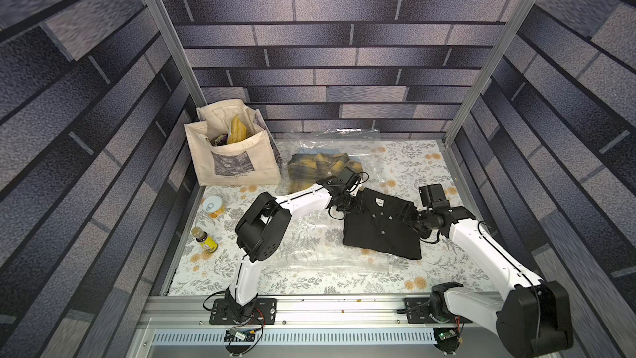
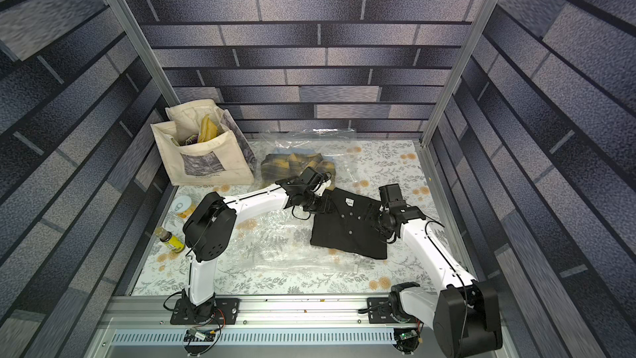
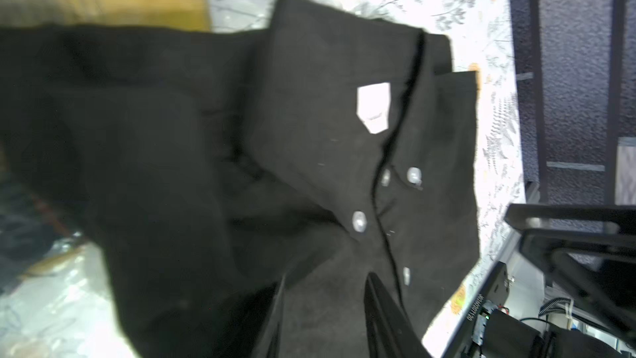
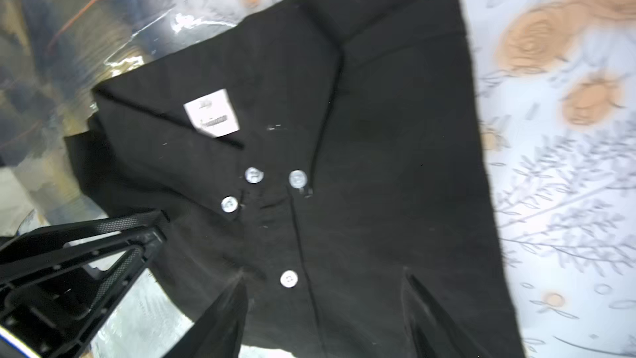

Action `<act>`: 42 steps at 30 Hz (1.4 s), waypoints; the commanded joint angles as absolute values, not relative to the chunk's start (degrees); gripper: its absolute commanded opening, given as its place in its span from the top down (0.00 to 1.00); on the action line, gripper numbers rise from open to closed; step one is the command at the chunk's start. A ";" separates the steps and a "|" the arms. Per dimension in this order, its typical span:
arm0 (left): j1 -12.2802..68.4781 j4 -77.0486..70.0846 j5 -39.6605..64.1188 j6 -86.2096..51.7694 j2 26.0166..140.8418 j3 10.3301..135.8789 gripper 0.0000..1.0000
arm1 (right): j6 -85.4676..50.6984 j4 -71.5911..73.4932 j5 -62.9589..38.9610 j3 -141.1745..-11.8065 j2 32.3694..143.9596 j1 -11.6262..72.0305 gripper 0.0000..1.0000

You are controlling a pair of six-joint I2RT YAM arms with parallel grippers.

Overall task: Place the folded shirt into the vacuum bag
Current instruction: Pick up the shirt in the vacuum bag.

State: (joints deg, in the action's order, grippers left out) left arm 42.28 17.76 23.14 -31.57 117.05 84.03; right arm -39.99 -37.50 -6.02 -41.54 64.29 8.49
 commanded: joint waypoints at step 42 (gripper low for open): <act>49.32 28.61 20.20 -30.82 122.13 98.54 0.60 | -31.13 -34.23 -7.07 -38.52 67.68 2.94 0.90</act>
State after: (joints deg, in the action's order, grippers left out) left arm 49.95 27.42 21.52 -30.92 129.03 100.16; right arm -34.35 -30.41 -10.07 -36.05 68.79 2.57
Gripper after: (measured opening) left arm 0.397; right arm 0.107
